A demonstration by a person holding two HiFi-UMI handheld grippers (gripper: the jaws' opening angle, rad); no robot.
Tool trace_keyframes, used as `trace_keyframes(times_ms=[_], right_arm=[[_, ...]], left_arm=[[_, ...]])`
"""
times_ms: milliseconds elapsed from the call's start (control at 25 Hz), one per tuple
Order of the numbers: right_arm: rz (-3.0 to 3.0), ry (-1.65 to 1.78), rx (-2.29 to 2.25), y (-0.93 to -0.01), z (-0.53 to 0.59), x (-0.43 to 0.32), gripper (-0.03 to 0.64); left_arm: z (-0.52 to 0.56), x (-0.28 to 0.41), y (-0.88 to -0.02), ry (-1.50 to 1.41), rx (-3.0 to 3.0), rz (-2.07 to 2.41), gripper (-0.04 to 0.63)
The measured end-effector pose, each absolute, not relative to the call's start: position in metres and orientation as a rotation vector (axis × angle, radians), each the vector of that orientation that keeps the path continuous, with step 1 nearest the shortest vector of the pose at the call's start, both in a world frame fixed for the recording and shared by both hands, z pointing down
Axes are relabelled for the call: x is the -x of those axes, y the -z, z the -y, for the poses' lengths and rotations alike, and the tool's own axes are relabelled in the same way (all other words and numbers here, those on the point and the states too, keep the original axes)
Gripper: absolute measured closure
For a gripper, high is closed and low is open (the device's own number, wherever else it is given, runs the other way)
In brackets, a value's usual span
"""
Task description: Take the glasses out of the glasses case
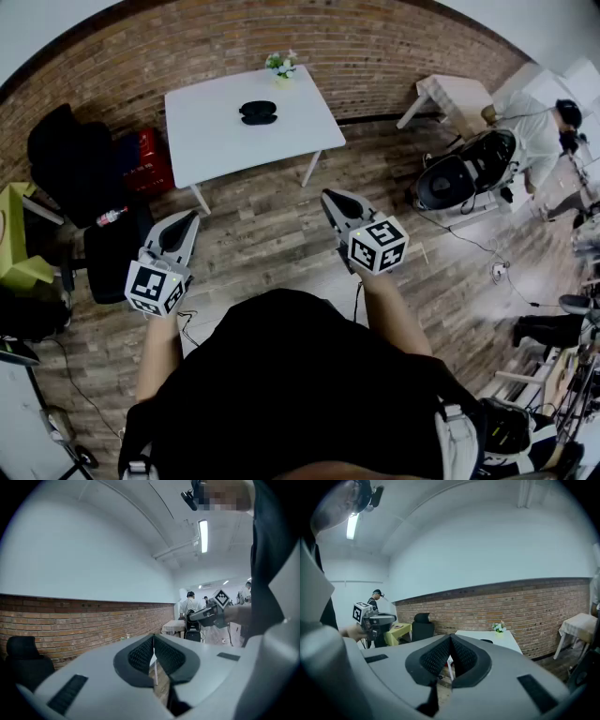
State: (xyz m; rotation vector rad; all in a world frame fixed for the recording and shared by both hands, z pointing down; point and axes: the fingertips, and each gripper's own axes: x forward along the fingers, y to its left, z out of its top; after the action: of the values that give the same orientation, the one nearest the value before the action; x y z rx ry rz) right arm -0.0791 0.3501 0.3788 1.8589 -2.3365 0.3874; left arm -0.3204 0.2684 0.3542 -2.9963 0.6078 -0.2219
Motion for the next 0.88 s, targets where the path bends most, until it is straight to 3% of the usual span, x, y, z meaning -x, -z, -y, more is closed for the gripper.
trace_keyframes(times_ms=[880], right_arm=[[2.438,-0.462,-1.899,-0.38,-0.332,0.064,0.601]], left_arm=[[-0.249,0.319,-0.368,0.293,3.005,-0.656,0.583]])
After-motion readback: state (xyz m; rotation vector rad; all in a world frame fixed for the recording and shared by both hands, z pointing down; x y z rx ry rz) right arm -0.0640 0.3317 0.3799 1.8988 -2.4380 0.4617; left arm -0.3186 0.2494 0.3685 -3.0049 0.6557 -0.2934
